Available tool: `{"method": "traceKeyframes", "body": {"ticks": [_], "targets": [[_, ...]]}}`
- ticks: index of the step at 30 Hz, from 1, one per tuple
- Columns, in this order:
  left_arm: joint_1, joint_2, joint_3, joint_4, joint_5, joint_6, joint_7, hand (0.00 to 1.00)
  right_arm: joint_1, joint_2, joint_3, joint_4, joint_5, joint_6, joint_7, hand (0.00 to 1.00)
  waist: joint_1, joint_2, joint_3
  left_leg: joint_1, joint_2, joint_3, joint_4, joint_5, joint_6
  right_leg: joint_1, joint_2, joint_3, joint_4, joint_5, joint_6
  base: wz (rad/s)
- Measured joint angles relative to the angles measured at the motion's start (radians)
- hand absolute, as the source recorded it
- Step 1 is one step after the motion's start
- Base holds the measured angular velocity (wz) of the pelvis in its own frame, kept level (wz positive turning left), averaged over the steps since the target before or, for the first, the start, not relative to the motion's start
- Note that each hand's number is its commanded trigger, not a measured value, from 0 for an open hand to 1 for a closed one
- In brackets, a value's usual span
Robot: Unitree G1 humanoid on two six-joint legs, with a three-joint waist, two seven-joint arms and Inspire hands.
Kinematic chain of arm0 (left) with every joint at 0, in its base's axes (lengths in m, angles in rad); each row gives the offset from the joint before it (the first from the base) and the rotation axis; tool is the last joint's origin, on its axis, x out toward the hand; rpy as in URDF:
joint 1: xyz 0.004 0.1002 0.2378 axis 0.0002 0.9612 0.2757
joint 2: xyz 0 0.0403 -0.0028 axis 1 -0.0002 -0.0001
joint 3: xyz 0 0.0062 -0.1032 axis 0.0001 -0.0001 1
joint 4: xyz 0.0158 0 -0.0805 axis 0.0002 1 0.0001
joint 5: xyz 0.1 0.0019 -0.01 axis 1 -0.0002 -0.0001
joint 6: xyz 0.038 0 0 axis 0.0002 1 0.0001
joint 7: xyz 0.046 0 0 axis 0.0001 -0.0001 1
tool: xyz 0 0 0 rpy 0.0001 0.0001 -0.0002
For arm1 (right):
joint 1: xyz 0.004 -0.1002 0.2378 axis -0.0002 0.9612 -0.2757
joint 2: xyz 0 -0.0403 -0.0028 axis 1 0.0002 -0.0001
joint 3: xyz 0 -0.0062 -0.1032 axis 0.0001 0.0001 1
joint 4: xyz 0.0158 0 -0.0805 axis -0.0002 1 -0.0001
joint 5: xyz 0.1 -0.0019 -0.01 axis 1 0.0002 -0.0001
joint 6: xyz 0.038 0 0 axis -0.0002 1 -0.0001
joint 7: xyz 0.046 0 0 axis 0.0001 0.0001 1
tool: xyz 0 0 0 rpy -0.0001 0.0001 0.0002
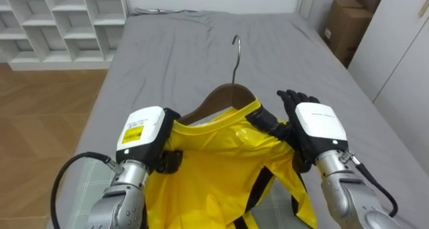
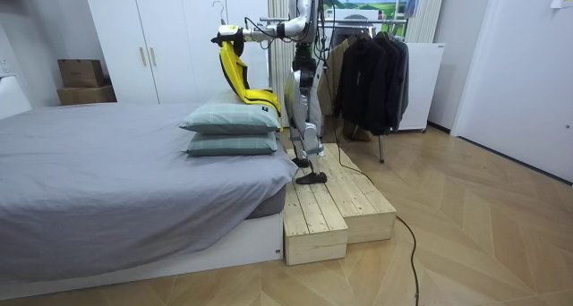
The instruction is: Hang clothes
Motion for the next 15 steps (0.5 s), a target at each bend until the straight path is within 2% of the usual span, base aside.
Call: {"method": "traceKeyframes", "body": {"ticks": [7,12,15], "targets": [[0.0,-0.012,0.001,-0.001,-0.008,0.0,0.003,1.0,0.0,0.004,0.002,-0.021,0.002,0.0,-0.028,0.0,0.001,0.0,-0.0009,-0.001,0.0,-0.003,0.006,0.0,0.0,0.002,0.0,-0.001,0.002,0.0,0.0,0.0],[0.0,-0.016,0.002,-0.001,-0.01,0.011,0.003,1.0,0.0,0.036,0.001,-0.023,0.004,0.0,-0.042,0.0,0.0,0.002,-0.0019,0.001,0.0,-0.005,0.009,0.0,0.0,0.007,0.0,0.0,0.003,0.0,-0.001,0.01],[0.0,-0.02,0.005,-0.001,-0.01,0.012,0.003,1.0,0.0,0.039,0.001,-0.034,0.004,0.0,-0.042,0.0,0.001,0.002,-0.0022,0.006,-0.001,-0.009,0.011,0.0,0.0,0.014,0.0,-0.001,0.002,0.0,-0.001,0.04]]}}
